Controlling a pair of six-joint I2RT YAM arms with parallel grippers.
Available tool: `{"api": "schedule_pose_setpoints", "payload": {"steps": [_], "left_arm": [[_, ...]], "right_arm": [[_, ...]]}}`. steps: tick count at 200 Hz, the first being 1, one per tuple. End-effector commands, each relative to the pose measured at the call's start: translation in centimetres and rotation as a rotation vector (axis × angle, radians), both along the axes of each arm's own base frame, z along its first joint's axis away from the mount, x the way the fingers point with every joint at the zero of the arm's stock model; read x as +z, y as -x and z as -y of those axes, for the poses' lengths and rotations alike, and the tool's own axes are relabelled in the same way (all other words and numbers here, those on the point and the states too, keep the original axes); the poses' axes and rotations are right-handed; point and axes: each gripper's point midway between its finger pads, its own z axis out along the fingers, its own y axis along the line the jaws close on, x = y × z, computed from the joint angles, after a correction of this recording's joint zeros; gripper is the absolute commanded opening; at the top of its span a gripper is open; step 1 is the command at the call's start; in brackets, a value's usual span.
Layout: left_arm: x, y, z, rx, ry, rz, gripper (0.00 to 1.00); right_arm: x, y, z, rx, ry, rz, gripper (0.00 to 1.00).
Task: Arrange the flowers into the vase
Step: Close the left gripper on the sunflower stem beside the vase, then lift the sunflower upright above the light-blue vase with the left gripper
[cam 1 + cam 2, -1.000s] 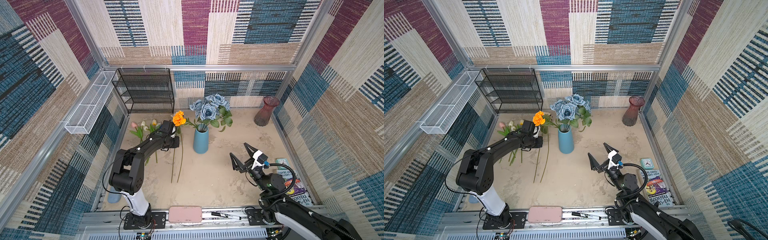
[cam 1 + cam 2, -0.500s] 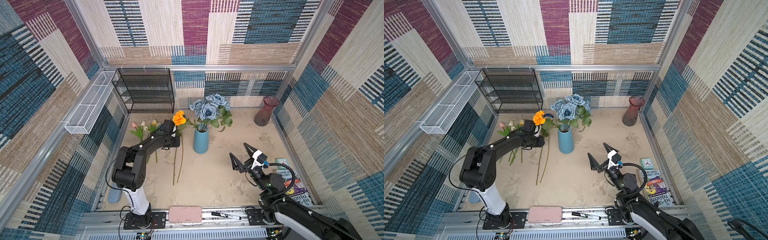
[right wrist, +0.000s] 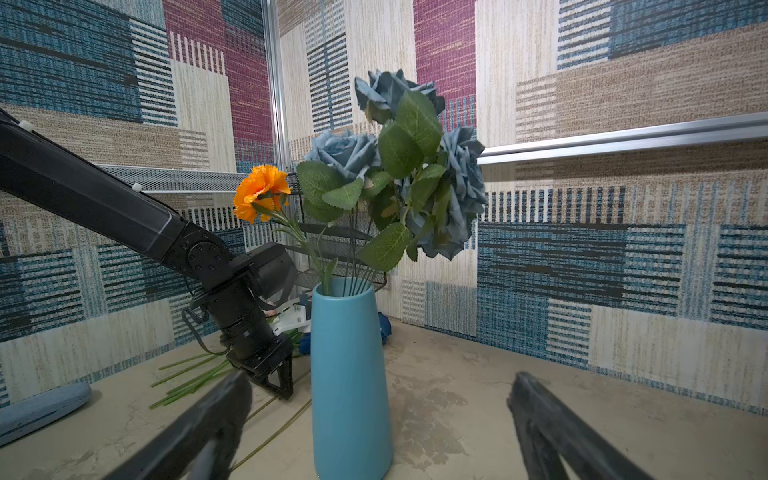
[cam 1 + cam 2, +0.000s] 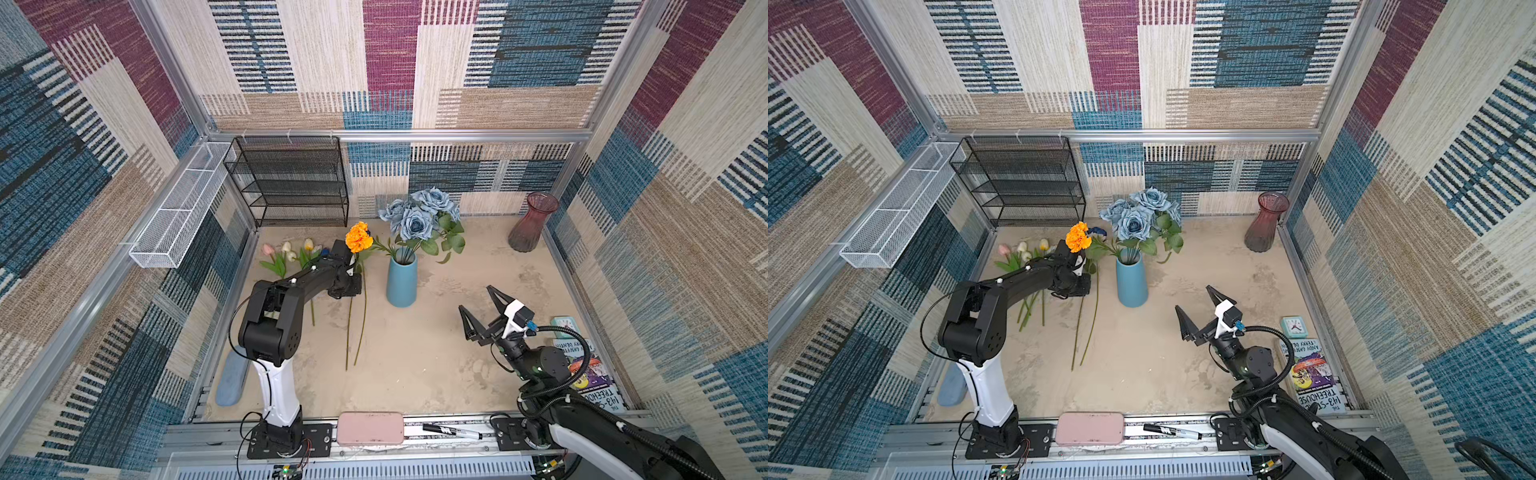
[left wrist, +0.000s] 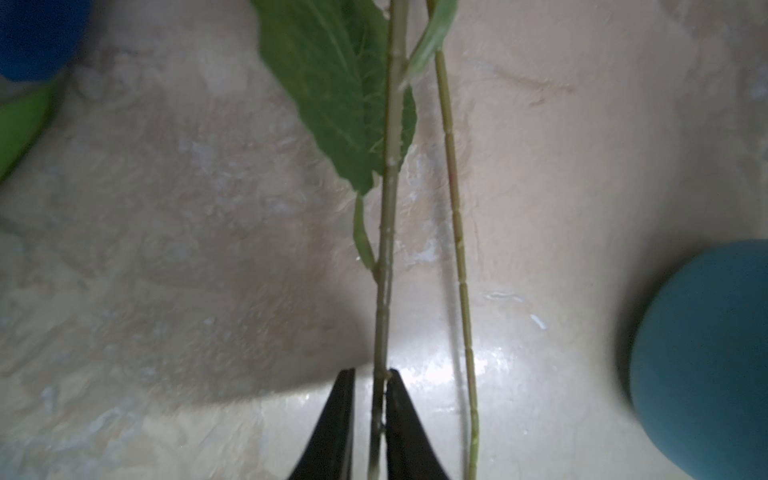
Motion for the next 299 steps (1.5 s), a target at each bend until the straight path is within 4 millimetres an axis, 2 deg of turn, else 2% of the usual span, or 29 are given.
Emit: {"api": "schedule_pose_setpoints", "payload": {"steps": [1,18,41,73,87,115,134,158,177,203,219,243,258,265,299], "left_arm": [[0.6,0.1,-0.5,0.003,-0.029,0.011,0.06],[1.7,0.1,-0.6,0.007,-0.023,0.043,0.03],[4.3,0.2,-0.6,0.012,0.0,0.105,0.0],[9.3,1.0,-1.1,0.041,0.028,0.221,0.0],[11.9,1.6,-1.8,0.073,0.039,0.302,0.0],[18.8,3.7,-3.7,0.163,0.088,0.56,0.0],[24.2,6.3,-5.5,0.229,0.104,0.786,0.0],[30.1,9.8,-6.3,0.209,0.131,1.031,0.0],[34.0,12.1,-5.0,0.1,0.205,1.184,0.0],[39.4,14.6,-1.0,-0.111,0.407,1.347,0.0],[41.6,15.6,1.7,-0.237,0.499,1.409,0.0],[43.5,16.9,5.4,-0.402,0.55,1.518,0.0],[44.3,17.1,6.6,-0.436,0.547,1.584,0.0],[45.4,17.5,7.0,-0.447,0.567,1.646,0.0],[47.2,15.6,9.4,-0.488,0.579,1.694,0.0]], "right_arm": [[1.0,0.1,0.3,-0.015,-0.016,0.03,1.0],[1.0,0.1,0.3,-0.015,-0.017,0.032,1.0],[1.0,0.1,0.3,-0.014,-0.019,0.033,1.0],[1.1,0.2,0.3,-0.012,-0.022,0.035,1.0],[1.1,0.2,0.4,-0.014,-0.026,0.037,1.0],[1.1,0.3,0.5,-0.016,-0.029,0.038,1.0],[1.3,0.5,0.3,-0.005,-0.024,0.048,1.0],[1.7,0.9,0.5,-0.003,-0.025,0.067,1.0],[2.0,1.2,0.7,-0.009,-0.03,0.088,1.0],[2.1,1.3,0.5,0.0,-0.025,0.093,1.0],[2.3,1.5,0.1,0.024,-0.018,0.104,1.0],[2.6,2.1,-0.3,0.055,-0.006,0.132,1.0],[2.8,2.8,-0.5,0.078,0.007,0.161,1.0],[3.0,3.0,-0.5,0.082,0.006,0.175,1.0],[3.1,3.5,-0.4,0.084,0.01,0.195,1.0]]}}
